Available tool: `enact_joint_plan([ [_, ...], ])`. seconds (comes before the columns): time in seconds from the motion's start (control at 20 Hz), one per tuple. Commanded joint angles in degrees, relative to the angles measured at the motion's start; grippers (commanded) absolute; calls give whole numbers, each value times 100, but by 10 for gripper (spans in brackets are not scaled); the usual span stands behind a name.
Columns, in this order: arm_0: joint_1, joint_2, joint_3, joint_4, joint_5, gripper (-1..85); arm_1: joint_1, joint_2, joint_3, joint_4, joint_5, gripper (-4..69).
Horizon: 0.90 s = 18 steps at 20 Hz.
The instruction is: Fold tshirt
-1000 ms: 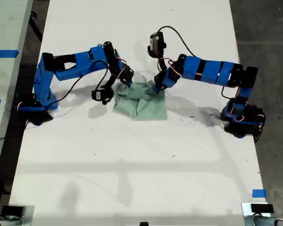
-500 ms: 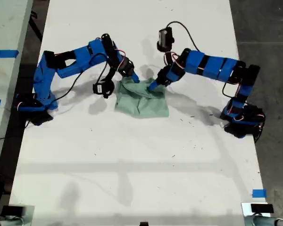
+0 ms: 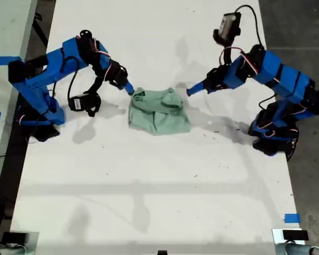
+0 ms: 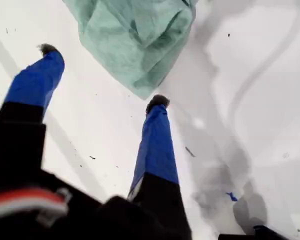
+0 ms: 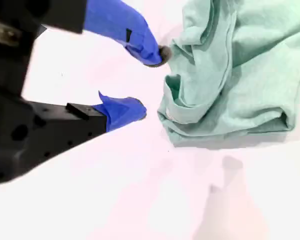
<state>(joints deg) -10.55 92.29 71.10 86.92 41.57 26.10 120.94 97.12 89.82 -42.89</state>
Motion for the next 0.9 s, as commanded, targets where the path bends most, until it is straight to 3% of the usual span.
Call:
enact_joint_plan([
  [0.0, 316, 1512, 2153, -1099, -334, 88, -545, 1134, 853, -105, 694, 302],
  [0.2, 721, 3867, 5396, -2399, -1380, 47, -1415, 2452, 2549, -615, 1881, 272],
  [0.4, 1002, 5722, 7488, -2628, -2452, 19, -2021, 3445, 4271, -1529, 2892, 229],
  [0.55, 1046, 5871, 8147, -2786, -2689, 14, -2268, 4192, 5396, -2039, 3428, 206],
  [0.65, 993, 5897, 8446, -2856, -2777, 13, -2399, 5027, 6073, -2083, 3700, 197],
  [0.85, 949, 6012, 9070, -3076, -2988, 10, -2575, 7198, 7277, -1512, 4219, 160],
])
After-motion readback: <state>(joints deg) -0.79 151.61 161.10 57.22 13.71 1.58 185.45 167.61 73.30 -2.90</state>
